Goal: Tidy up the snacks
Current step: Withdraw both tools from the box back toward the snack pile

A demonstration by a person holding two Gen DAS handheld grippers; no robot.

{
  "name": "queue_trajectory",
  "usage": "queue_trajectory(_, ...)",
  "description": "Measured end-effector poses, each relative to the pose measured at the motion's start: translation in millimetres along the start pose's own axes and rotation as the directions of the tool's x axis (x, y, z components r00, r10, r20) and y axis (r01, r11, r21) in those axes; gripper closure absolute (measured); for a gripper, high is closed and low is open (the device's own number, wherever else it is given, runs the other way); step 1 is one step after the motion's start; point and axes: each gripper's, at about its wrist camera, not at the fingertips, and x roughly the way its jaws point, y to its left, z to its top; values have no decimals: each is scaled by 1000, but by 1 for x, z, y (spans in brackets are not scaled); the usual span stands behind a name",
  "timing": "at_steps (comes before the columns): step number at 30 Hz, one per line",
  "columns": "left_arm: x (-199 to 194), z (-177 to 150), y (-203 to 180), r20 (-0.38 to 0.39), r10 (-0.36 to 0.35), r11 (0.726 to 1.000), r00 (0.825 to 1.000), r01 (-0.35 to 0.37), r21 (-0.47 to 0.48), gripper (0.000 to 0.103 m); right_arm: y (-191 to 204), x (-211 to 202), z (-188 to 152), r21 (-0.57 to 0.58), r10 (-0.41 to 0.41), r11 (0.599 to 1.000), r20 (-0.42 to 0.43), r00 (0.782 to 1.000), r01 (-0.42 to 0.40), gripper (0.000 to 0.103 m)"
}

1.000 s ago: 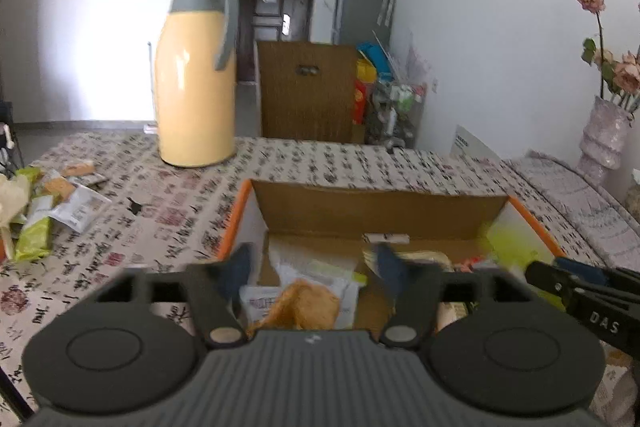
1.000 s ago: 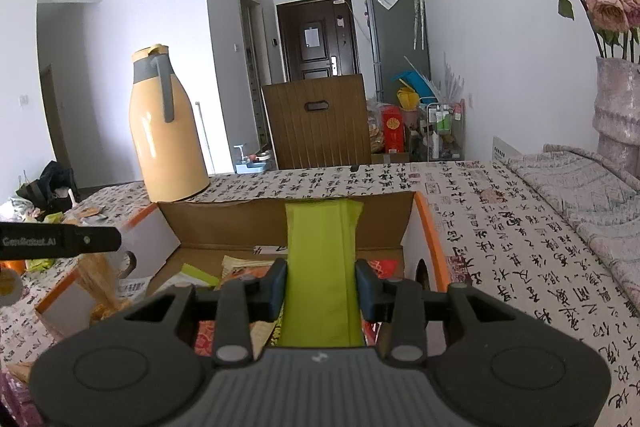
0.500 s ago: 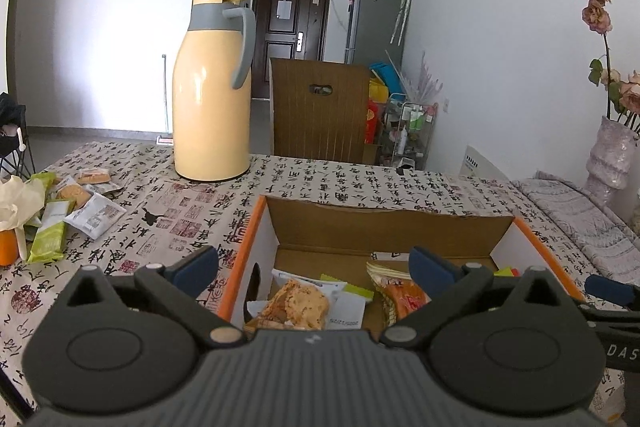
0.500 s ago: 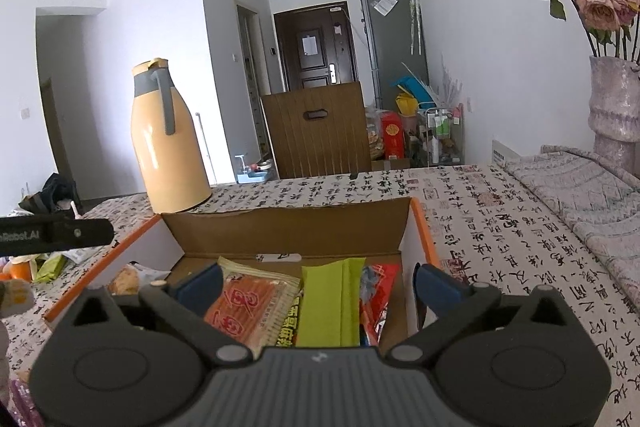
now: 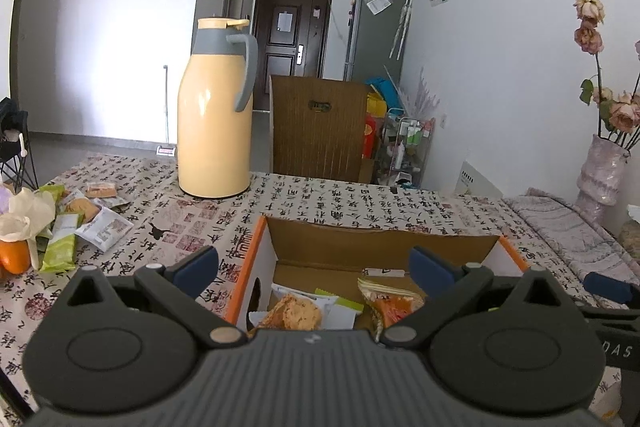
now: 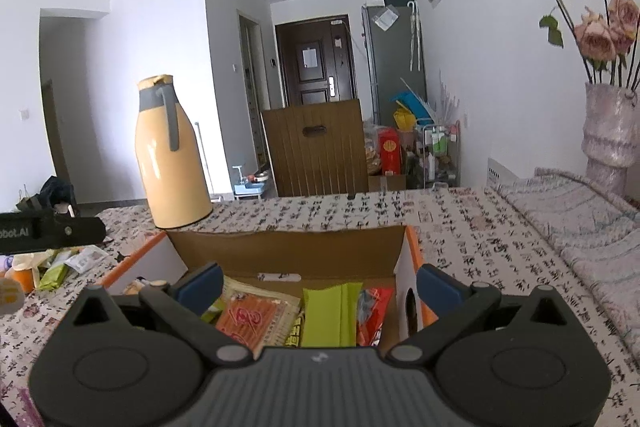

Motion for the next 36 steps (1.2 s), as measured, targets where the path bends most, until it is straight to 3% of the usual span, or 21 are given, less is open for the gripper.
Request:
queue_trajectory(13, -45, -13, 8, -14, -32, 999, 999, 31, -21, 0, 7, -50, -3, 16, 1, 1000, 22, 1000, -2, 0)
queue_trajectory(36, -110, -69, 23, -71, -61, 998, 996, 63, 20, 0, 12, -125, -67, 43, -5, 999, -49, 999, 7, 0)
